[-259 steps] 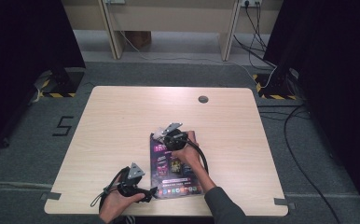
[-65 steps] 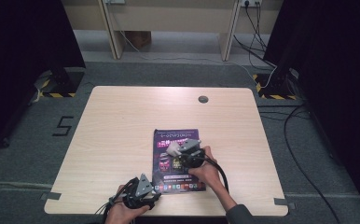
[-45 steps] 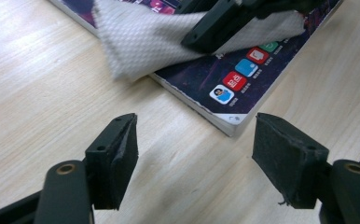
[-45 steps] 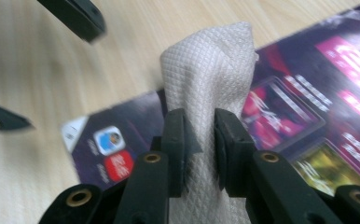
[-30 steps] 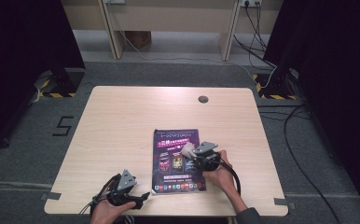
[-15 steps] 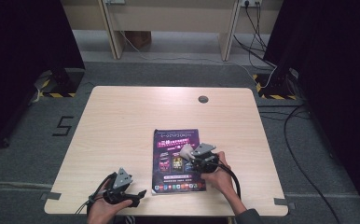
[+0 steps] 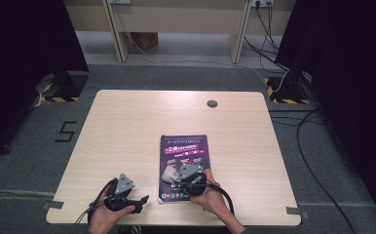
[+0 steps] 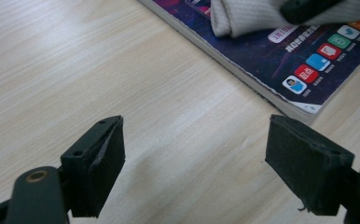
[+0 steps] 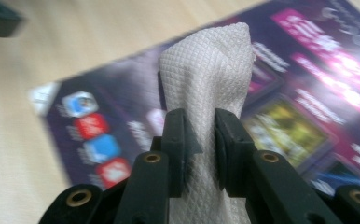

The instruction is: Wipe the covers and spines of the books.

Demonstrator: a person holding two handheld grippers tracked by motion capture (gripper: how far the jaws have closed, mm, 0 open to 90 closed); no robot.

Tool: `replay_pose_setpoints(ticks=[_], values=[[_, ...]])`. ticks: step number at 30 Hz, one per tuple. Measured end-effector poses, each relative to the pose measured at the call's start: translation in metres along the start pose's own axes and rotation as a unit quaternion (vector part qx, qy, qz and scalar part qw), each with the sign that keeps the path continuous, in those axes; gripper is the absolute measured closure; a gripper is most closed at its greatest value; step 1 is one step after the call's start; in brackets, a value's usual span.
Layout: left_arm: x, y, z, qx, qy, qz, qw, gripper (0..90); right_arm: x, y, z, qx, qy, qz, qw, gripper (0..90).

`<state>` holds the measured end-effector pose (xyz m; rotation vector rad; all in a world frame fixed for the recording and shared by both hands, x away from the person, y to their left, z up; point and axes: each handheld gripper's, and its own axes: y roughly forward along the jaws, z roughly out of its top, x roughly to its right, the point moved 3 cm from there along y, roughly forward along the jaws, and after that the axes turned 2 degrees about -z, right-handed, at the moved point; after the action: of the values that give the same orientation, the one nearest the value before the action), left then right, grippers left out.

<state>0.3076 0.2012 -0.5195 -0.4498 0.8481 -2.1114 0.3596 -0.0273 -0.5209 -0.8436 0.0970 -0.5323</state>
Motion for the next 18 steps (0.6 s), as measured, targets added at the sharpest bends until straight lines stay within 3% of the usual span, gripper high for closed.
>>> replay_pose_setpoints(ticks=[9, 14, 18], values=[[-0.01, -0.003, -0.002, -0.002, -0.011, 0.018, 0.9998, 19.0, -0.034, 0.003, 0.008, 0.006, -0.028, 0.042, 0.9987, 75.2], [-0.011, -0.003, -0.003, -0.001, -0.016, 0.02, 0.9997, 18.8, -0.031, 0.002, 0.007, 0.009, -0.026, 0.049, 0.9984, 75.2], [-0.011, -0.003, -0.002, -0.002, -0.013, 0.02, 0.9997, 18.8, -0.019, -0.003, -0.001, 0.007, -0.012, 0.035, 0.9993, 75.3]])
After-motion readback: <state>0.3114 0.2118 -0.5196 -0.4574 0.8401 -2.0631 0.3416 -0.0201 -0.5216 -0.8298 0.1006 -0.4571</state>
